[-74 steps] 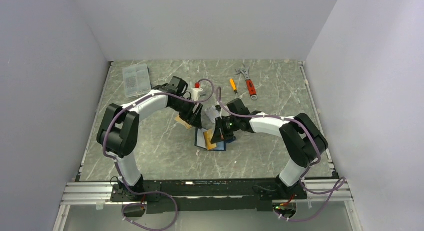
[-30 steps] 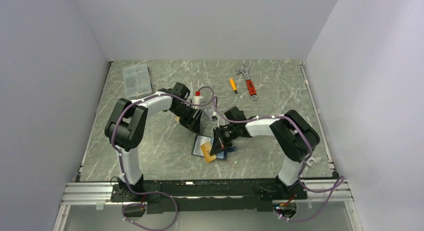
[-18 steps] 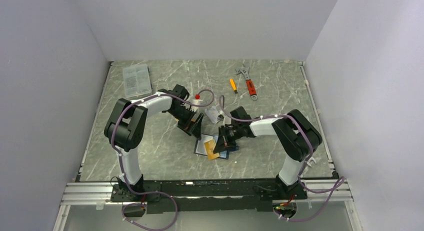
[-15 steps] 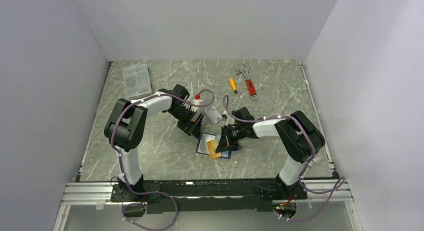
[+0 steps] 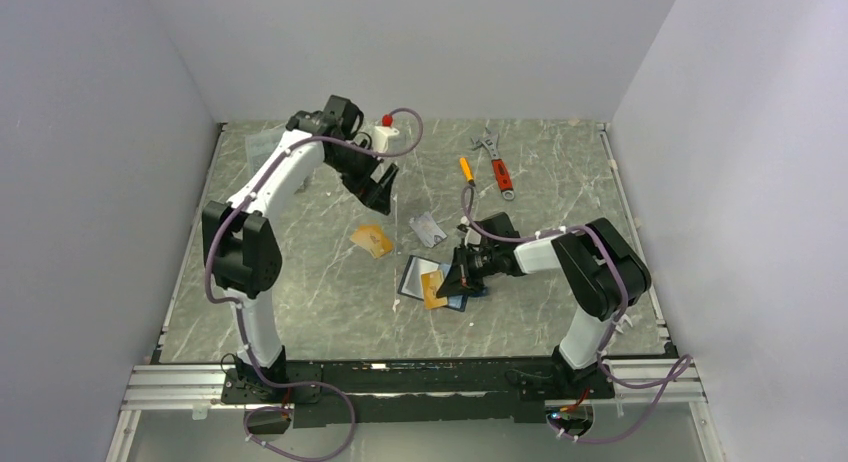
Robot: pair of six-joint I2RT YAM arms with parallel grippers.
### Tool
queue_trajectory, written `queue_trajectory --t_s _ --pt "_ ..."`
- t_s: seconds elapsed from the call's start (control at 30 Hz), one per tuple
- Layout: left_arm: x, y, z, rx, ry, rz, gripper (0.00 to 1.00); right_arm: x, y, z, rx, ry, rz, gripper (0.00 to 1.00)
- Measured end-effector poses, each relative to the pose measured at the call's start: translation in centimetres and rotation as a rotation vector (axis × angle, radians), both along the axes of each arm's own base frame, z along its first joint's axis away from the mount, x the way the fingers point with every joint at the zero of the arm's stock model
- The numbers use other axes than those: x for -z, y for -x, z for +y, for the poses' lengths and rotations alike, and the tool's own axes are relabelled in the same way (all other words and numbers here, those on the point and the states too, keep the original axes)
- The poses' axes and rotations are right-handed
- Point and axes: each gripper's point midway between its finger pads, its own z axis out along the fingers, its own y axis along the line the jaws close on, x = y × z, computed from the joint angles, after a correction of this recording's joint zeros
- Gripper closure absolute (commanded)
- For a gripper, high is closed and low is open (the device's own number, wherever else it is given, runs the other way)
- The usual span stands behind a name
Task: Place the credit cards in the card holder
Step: Open the card holder at the center of the board.
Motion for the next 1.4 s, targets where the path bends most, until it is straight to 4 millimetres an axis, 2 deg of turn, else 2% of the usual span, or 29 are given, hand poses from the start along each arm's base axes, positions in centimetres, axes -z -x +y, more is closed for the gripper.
queue_trajectory --t_s 0.1,0.2,0.33,0.4,0.43,0.5,0.53,0.6,0.67,0.77,0.9,1.07,1.13,1.27,1.4 --pt "-2.3 -1.4 1.0 0.027 -0.026 -0.066 0.01 0.0 -0.4 0.0 0.013 -0.017 0.012 1.0" --pt "-4.7 -2.7 2.7 -0.038 -0.032 -0.202 0.01 0.0 -0.5 0.0 0.018 -0.026 0.018 1.0" --pt "-5.0 -0.5 8.1 -0.194 -0.141 -0.284 0.01 0.0 -0.5 0.0 0.019 -0.029 0.015 1.0" --pt "-4.7 -0.6 8.1 -0.21 -0.167 -0.269 0.01 0.0 -0.6 0.0 0.019 -0.029 0.014 1.0" --pt "-4.2 -0.9 7.6 -0.208 -0.163 -0.259 0.0 0.0 -0.6 0.0 0.02 -0.029 0.013 1.0" --pt "-1.5 -1.1 6.4 -0.199 -0.162 -0.229 0.01 0.0 -0.6 0.0 0.02 -0.03 0.014 1.0" --pt "0.4 -0.4 6.3 -0.198 -0.185 -0.202 0.01 0.0 -0.6 0.0 0.021 -0.029 0.015 1.0" --pt "4.2 2.3 6.1 -0.171 -0.263 -0.13 0.01 0.0 -0.6 0.0 0.023 -0.029 0.016 1.0" --pt "6.1 4.6 5.2 -0.129 -0.329 -0.087 0.01 0.0 -0.6 0.0 0.027 -0.027 0.018 1.0" --pt "6.7 5.6 3.3 -0.073 -0.385 -0.114 0.01 0.0 -0.7 -0.1 0.031 -0.026 0.017 1.0" --pt "6.2 5.1 1.8 -0.056 -0.398 -0.197 0.01 0.0 -0.9 -0.1 0.035 -0.025 0.014 1.0" --pt "5.7 3.1 2.6 -0.129 -0.466 -0.241 0.01 0.0 -0.9 -0.2 0.037 -0.025 0.014 1.0" --pt "6.4 2.2 2.7 -0.171 -0.487 -0.221 0.01 0.0 -0.9 -0.2 0.037 -0.025 0.014 1.0" --pt "8.6 2.9 3.6 -0.226 -0.512 -0.115 0.01 0.0 -1.1 -0.3 0.042 -0.024 0.011 1.0" --pt "9.5 3.8 3.9 -0.261 -0.503 -0.037 0.01 0.0 -1.2 -0.5 0.051 -0.023 0.005 1.0"
